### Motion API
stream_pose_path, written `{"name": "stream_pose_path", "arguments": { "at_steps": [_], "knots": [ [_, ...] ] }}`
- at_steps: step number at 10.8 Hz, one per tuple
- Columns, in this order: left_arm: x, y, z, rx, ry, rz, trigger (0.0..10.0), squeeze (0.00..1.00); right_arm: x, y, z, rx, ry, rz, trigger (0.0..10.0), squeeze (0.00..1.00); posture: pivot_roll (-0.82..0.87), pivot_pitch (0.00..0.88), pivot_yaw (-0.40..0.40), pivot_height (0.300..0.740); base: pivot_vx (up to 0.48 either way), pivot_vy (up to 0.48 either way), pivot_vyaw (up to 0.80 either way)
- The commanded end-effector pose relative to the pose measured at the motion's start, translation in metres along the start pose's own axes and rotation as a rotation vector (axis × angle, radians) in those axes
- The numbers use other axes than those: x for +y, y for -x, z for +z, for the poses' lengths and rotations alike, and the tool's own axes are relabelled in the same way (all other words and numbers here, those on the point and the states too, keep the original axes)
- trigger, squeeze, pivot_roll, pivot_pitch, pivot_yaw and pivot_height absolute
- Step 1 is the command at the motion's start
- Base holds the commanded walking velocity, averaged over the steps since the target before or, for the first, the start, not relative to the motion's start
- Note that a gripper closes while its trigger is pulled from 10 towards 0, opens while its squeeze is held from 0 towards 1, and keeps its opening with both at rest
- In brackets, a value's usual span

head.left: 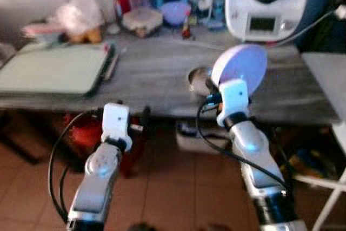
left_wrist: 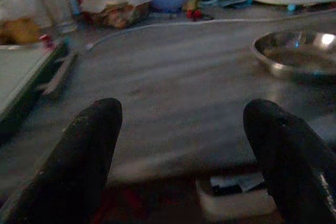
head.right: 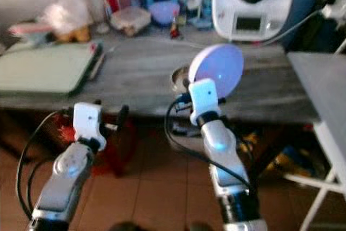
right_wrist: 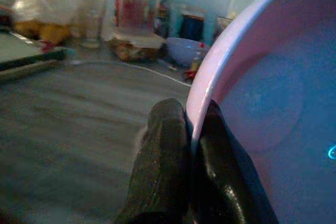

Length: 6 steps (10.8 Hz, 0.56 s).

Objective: Setting the table

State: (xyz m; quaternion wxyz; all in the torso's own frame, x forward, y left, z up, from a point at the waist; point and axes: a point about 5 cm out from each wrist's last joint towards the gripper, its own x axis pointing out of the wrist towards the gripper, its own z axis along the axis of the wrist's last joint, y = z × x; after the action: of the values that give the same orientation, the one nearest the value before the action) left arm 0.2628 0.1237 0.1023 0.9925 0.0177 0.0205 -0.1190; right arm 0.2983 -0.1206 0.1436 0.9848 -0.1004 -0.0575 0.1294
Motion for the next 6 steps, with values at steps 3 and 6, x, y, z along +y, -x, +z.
{"name": "stream_pose_path", "arguments": {
  "at_steps": [3, 6],
  "knots": [
    [0.012, 0.005, 0.012, -0.041, -0.033, 0.059, 10.0, 0.00, -0.006, -0.014, 0.007, 0.012, -0.005, 0.045, 10.0, 0.00, -0.03, 0.029, 0.056, 0.740, 0.147, 0.000, 0.00],
    [0.026, 0.019, 0.009, -0.017, -0.037, 0.165, 10.0, 0.00, -0.026, -0.035, 0.019, 0.024, 0.069, 0.123, 10.0, 0.00, -0.01, 0.069, 0.051, 0.740, 0.000, 0.000, 0.00]
  ]
}}
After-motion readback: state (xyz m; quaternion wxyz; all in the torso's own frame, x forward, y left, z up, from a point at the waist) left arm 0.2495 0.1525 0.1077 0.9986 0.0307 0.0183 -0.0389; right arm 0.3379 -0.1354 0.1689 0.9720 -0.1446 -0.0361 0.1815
